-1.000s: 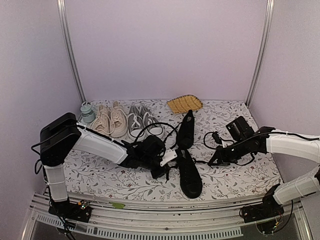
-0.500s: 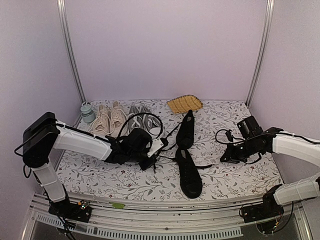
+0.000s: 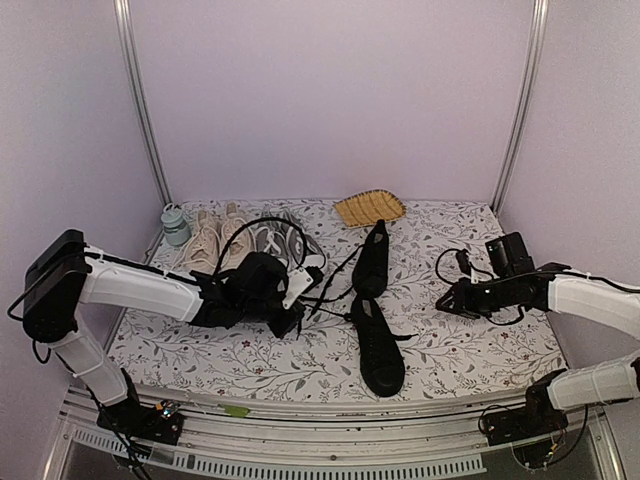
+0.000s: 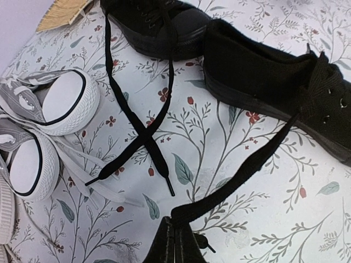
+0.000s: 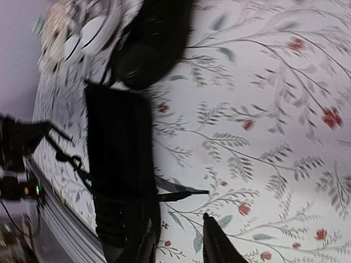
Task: Tie the shoes
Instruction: Tie the crossed shoelace on the shoe.
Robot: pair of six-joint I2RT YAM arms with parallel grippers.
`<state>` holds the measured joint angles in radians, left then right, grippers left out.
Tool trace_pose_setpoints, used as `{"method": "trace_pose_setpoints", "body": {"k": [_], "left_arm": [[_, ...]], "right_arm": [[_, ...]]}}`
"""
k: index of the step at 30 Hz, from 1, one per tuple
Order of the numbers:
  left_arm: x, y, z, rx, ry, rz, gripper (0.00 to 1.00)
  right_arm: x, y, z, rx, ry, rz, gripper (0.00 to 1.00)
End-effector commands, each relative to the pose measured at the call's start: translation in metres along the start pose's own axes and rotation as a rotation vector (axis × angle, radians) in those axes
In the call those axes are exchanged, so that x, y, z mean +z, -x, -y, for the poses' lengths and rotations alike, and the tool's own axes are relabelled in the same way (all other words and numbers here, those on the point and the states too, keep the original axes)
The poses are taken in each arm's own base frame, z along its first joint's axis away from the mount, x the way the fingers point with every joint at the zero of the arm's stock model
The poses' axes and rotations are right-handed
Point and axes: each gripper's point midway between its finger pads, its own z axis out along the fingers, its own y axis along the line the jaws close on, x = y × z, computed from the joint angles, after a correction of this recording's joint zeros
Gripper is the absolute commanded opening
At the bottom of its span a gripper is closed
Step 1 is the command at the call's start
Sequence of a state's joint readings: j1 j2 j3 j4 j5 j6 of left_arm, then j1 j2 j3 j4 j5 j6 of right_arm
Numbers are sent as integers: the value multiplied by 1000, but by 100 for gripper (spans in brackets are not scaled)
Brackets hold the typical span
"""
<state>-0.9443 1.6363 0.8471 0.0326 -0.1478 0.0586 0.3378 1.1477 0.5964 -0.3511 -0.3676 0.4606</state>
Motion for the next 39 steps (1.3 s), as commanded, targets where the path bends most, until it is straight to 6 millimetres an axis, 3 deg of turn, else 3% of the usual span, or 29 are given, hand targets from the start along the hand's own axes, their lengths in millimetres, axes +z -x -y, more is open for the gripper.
{"method": "trace_pose_setpoints", "body": {"k": [1, 3, 5, 9, 11, 14, 16, 21, 25, 33, 37, 39], "left_arm": [[3, 14, 4, 9, -15, 50, 0], [4, 16, 3, 22, -8, 52, 0], [5, 17, 3, 33, -6, 59, 0], [7, 25, 7, 32, -31, 85, 0], [9, 30, 11, 27, -50, 107, 0], [12, 33, 16, 23, -73, 126, 0], [15, 32, 18, 23, -82, 127, 0], [19, 32, 25, 39, -108, 126, 0], [20, 31, 25, 63, -106, 126, 0], [23, 28, 25, 76, -104, 111, 0], [23, 28, 22, 87, -89, 107, 0], [23, 28, 22, 89, -85, 105, 0]], "right_arm": [[12, -6, -79, -289, 276, -104, 42], [17, -13, -87, -336, 313, -154, 53], [22, -7, -91, -407, 293, -149, 56], [7, 24, -122, -751, 347, 0, 57], [-4, 25, -133, -980, 395, 79, 60], [-5, 3, -124, -1331, 429, 106, 64], [1, -12, -112, -1463, 444, 61, 64], [27, -27, -81, -1515, 383, -115, 62], [57, -50, -48, -1556, 297, -299, 51], [92, -55, -53, -1612, 300, -294, 48], [109, -66, -35, -1627, 242, -412, 45], [113, -71, -30, -1636, 230, -457, 37]]}}
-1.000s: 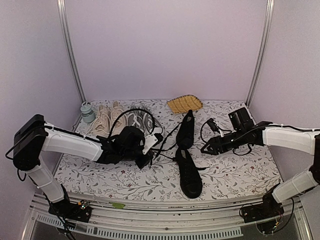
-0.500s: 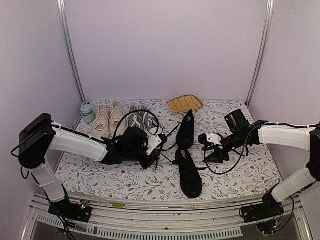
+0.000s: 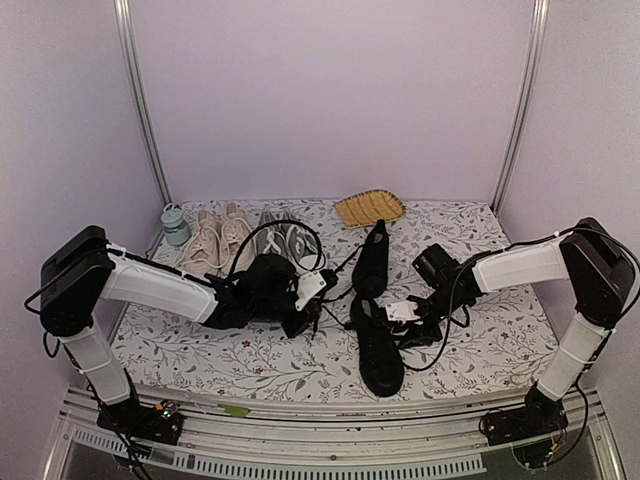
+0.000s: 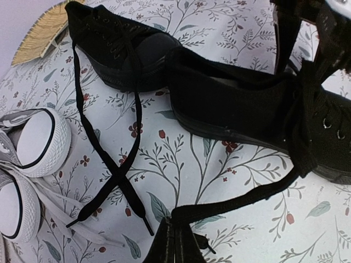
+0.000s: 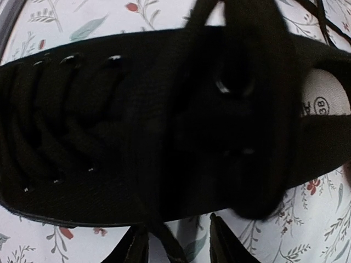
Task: Tie the shoes
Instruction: Tie the crossed shoelace on the shoe.
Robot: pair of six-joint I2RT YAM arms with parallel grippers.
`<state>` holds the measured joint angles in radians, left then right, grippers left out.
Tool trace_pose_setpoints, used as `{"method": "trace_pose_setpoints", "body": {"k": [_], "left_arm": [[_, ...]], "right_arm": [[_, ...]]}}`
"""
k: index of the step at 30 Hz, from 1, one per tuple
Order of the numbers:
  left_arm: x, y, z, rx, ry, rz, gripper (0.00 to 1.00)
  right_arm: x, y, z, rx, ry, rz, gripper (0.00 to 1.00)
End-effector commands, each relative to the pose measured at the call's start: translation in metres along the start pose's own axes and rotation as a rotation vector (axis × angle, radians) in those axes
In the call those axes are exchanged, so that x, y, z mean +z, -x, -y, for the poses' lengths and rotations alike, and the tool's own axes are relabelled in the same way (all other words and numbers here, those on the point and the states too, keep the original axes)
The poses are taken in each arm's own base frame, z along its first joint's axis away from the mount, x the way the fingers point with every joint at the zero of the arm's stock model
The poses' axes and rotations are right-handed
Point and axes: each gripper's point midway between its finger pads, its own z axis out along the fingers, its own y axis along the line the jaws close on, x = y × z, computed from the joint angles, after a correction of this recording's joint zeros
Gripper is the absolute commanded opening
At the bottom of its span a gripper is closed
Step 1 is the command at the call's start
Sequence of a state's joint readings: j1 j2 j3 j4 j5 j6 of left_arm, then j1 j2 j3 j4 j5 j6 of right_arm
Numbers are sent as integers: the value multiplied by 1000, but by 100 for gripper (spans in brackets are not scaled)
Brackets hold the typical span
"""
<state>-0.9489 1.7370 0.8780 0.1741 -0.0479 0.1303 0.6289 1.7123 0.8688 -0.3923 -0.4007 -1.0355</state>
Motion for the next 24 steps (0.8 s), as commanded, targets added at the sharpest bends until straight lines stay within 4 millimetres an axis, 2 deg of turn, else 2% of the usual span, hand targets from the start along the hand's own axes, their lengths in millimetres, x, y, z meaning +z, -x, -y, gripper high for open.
{"method": "trace_pose_setpoints", "body": {"k": [1, 3, 4, 5, 8, 11, 16, 21, 24], "left_arm": [[1, 9, 0, 23, 10, 19, 0], [0, 9, -1, 24, 12, 18, 0], [0, 9, -1, 24, 13, 19, 0], [-1, 8, -1, 23, 16, 17, 0], [-4, 6, -6, 22, 39, 13, 0], [-9, 3, -6, 22, 39, -3, 0], [-25, -13, 2, -15, -8, -76, 0], [-36, -51, -3, -102, 7, -244, 0], [-39, -60, -1, -121, 2, -264, 0]], "right_arm": [[13, -9, 3, -40, 2, -96, 31], [8, -2, 5, -48, -11, -71, 8], [3, 2, 6, -52, -23, -58, 2], [-2, 5, 7, -54, -38, -48, 0], [-25, 6, 7, -69, -118, -55, 0], [-47, -10, 9, -58, -210, -98, 0], [-76, -49, 9, 28, -312, -189, 0], [-92, -88, 3, 93, -347, -344, 0], [-100, -107, 3, 143, -376, -375, 0]]}}
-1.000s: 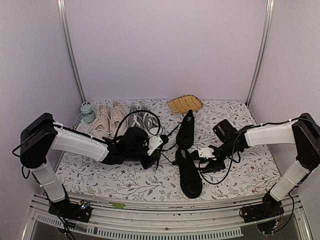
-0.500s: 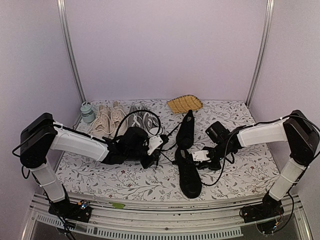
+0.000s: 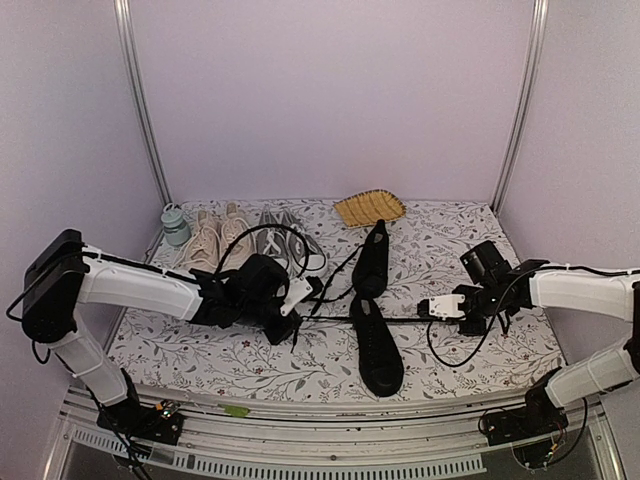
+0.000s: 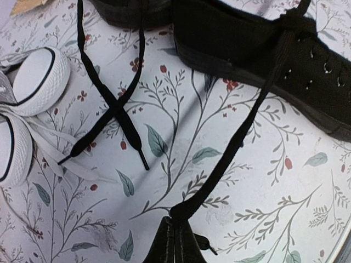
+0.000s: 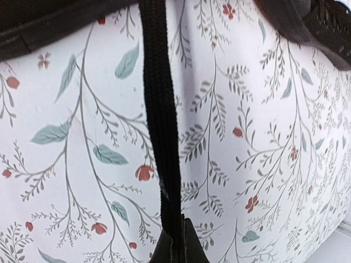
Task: Tie the shoes
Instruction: Tie the crossed shoelace on the shoe.
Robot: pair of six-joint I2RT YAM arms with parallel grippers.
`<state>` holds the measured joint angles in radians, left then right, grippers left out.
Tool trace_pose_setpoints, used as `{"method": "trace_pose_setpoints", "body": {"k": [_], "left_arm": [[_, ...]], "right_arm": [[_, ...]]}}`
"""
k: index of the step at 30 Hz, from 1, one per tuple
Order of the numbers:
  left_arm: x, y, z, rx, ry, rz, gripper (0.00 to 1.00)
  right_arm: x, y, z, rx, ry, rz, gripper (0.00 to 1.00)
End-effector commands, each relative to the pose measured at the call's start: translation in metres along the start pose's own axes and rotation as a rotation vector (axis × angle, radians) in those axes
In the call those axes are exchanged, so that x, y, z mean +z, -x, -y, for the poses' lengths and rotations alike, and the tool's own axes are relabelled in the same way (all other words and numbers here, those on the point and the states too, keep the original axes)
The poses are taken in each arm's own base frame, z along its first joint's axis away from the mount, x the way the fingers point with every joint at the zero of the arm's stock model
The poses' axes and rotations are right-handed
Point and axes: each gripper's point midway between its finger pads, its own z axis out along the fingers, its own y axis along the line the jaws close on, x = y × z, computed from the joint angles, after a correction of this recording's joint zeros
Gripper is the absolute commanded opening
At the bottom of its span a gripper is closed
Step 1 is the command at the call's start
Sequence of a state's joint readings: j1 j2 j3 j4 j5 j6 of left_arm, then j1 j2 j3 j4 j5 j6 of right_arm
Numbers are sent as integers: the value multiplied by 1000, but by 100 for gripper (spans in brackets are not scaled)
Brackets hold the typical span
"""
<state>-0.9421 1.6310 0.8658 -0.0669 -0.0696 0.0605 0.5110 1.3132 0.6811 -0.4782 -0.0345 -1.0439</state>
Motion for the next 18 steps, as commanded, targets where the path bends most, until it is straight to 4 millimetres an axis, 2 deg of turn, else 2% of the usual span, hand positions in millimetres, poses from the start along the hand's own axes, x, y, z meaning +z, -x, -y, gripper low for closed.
{"method": "trace_pose_setpoints", "body": {"k": [1, 4, 9, 13, 18], "left_arm": [[-6, -34, 1, -57, -9, -110, 0], [-4, -33, -2, -75, -11, -105, 0], [0, -43, -25, -168, 22, -144, 0], [-7, -44, -25, -204, -8, -129, 0], [-10, -52, -29, -264, -28, -130, 0]], "right_arm": [[-6, -43, 1, 72, -36, -128, 0], [-3, -58, -2, 89, -42, -165, 0], [4, -67, -9, 94, -17, -201, 0], [10, -77, -16, 93, 4, -242, 0], [12, -83, -15, 103, 2, -248, 0]]}}
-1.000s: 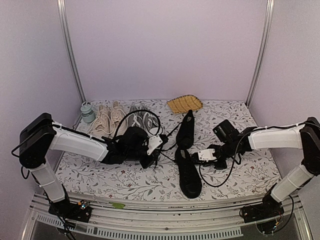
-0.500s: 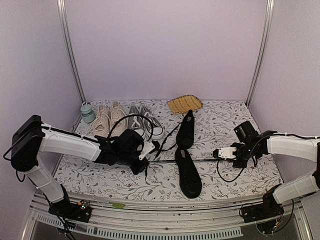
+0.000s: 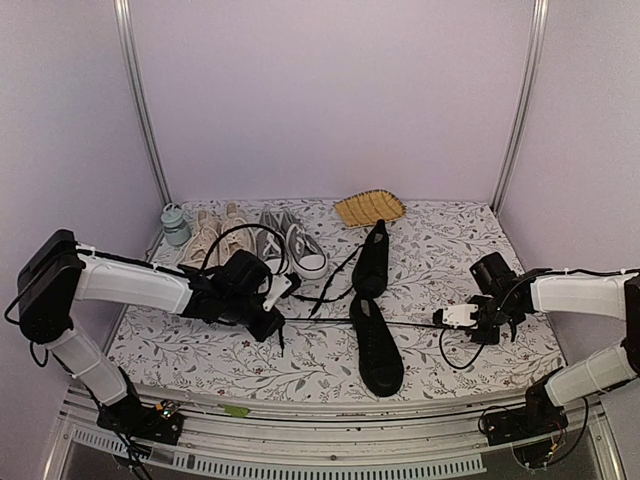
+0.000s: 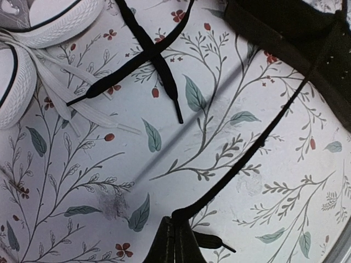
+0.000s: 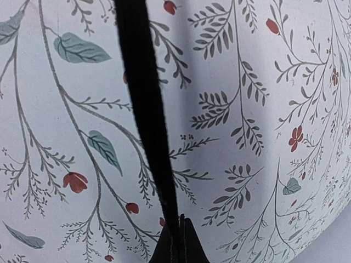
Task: Tie the shoes
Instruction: Adjust the shoe at the center of the board.
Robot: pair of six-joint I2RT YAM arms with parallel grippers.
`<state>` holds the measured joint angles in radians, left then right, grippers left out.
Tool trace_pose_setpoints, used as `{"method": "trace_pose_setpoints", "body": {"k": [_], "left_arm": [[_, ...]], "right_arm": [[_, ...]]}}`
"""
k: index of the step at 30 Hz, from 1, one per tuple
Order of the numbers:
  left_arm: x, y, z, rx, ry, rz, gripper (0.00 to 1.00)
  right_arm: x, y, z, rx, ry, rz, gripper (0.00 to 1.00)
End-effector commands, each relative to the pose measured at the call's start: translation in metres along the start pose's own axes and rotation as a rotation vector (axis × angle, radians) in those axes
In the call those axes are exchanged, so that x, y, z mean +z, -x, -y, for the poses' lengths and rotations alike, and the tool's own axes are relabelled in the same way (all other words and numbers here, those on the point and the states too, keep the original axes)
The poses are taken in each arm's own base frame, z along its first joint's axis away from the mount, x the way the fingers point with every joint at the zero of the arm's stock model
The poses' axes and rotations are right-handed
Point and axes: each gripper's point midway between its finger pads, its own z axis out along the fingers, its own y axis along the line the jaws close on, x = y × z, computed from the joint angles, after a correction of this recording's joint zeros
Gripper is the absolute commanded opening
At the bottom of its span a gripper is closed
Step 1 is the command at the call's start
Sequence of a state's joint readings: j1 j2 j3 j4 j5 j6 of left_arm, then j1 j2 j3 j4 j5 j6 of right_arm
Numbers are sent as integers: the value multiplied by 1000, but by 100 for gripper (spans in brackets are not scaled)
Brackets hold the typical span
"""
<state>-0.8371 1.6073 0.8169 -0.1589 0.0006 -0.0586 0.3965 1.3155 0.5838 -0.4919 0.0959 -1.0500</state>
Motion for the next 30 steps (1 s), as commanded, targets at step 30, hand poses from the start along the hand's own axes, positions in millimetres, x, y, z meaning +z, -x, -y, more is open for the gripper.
{"method": "trace_pose_setpoints", "body": {"k": [30], "left_arm": [[59, 61, 124, 367, -216, 196, 0]], "right_arm": [[-24, 177, -96, -207, 245, 516, 0]]}}
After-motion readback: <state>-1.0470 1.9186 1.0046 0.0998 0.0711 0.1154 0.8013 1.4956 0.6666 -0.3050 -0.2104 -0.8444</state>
